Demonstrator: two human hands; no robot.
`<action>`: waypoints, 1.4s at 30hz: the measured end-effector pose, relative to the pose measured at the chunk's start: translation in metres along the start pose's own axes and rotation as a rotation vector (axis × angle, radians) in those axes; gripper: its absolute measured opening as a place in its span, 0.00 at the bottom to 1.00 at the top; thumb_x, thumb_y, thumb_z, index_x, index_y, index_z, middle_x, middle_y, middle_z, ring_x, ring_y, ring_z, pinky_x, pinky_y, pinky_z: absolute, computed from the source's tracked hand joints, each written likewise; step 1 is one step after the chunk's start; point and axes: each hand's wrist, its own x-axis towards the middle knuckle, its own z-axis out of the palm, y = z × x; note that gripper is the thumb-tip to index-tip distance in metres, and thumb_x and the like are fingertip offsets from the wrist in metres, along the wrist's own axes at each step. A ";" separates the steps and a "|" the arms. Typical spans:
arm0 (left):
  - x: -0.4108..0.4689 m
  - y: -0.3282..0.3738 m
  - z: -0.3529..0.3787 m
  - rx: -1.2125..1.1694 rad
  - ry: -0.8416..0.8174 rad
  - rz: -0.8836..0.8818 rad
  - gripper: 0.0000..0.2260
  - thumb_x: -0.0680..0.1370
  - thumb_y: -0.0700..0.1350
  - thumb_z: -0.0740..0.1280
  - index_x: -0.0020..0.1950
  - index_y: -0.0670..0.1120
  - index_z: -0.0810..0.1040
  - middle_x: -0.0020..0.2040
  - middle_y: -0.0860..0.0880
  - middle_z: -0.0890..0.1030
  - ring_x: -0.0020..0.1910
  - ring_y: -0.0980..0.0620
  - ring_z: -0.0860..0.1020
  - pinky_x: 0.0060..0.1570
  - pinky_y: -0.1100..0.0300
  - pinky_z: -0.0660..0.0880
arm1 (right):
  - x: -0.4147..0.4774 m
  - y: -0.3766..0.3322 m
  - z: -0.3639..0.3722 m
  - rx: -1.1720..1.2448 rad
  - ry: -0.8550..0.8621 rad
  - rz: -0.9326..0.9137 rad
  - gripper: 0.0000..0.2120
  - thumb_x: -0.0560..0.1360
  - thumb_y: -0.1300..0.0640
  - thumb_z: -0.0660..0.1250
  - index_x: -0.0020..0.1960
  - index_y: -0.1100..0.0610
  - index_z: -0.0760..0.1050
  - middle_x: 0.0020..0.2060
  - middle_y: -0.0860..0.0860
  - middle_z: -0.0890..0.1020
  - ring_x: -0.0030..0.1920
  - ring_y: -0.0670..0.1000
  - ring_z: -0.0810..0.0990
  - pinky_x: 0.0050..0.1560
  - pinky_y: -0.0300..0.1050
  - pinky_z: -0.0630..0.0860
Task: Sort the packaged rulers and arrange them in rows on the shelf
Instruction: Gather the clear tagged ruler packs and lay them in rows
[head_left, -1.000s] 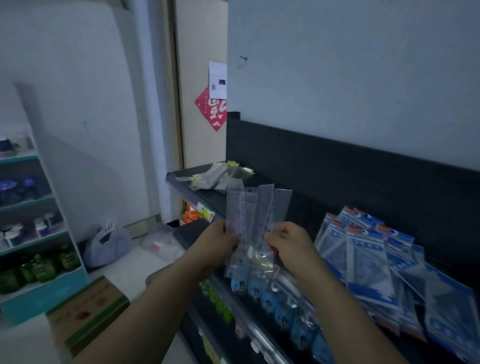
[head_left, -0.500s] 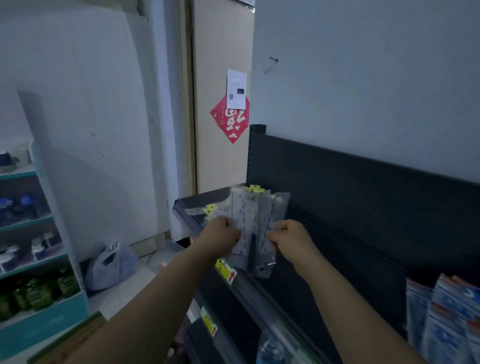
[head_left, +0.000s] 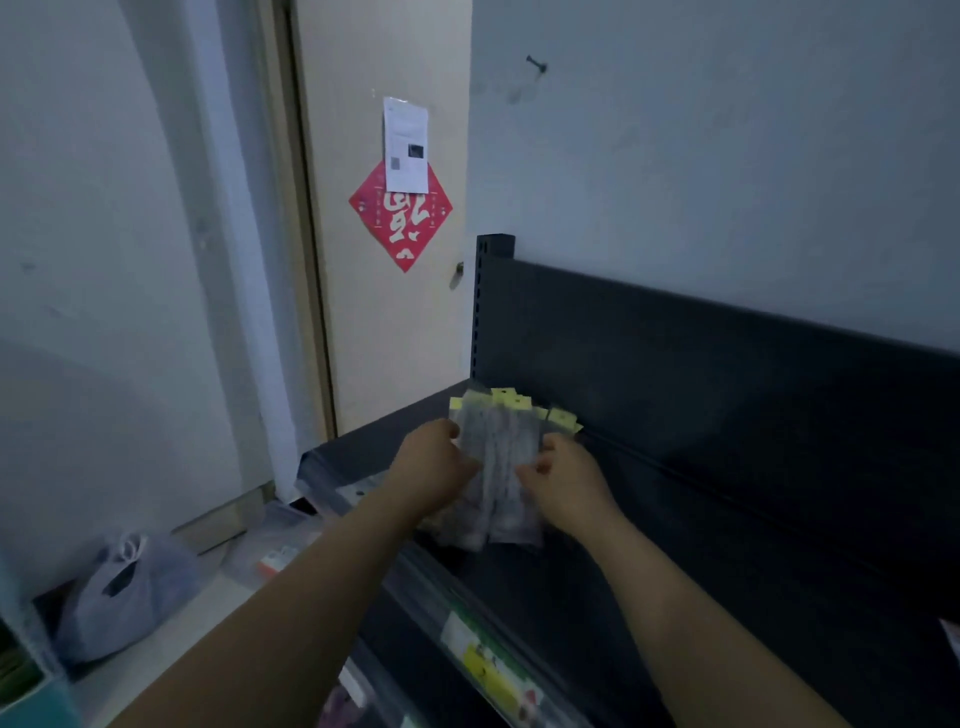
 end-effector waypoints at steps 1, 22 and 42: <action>0.003 -0.005 -0.003 0.062 -0.030 0.028 0.24 0.76 0.50 0.69 0.69 0.42 0.70 0.61 0.44 0.78 0.59 0.47 0.76 0.55 0.58 0.72 | 0.002 0.003 0.003 -0.083 0.008 0.005 0.16 0.73 0.49 0.65 0.53 0.60 0.71 0.52 0.55 0.78 0.53 0.57 0.77 0.53 0.53 0.77; 0.093 -0.061 -0.013 0.060 -0.589 0.347 0.47 0.70 0.55 0.75 0.79 0.49 0.49 0.76 0.48 0.58 0.72 0.50 0.63 0.63 0.63 0.63 | 0.036 -0.020 0.082 0.001 0.175 0.324 0.35 0.78 0.46 0.59 0.77 0.58 0.49 0.77 0.54 0.45 0.77 0.56 0.44 0.75 0.52 0.37; 0.137 -0.064 -0.022 0.044 -0.353 0.347 0.18 0.72 0.56 0.69 0.57 0.47 0.77 0.50 0.49 0.81 0.45 0.51 0.78 0.43 0.58 0.74 | 0.032 -0.016 0.054 0.364 0.373 0.296 0.18 0.76 0.54 0.66 0.63 0.61 0.71 0.57 0.55 0.78 0.54 0.52 0.77 0.52 0.45 0.76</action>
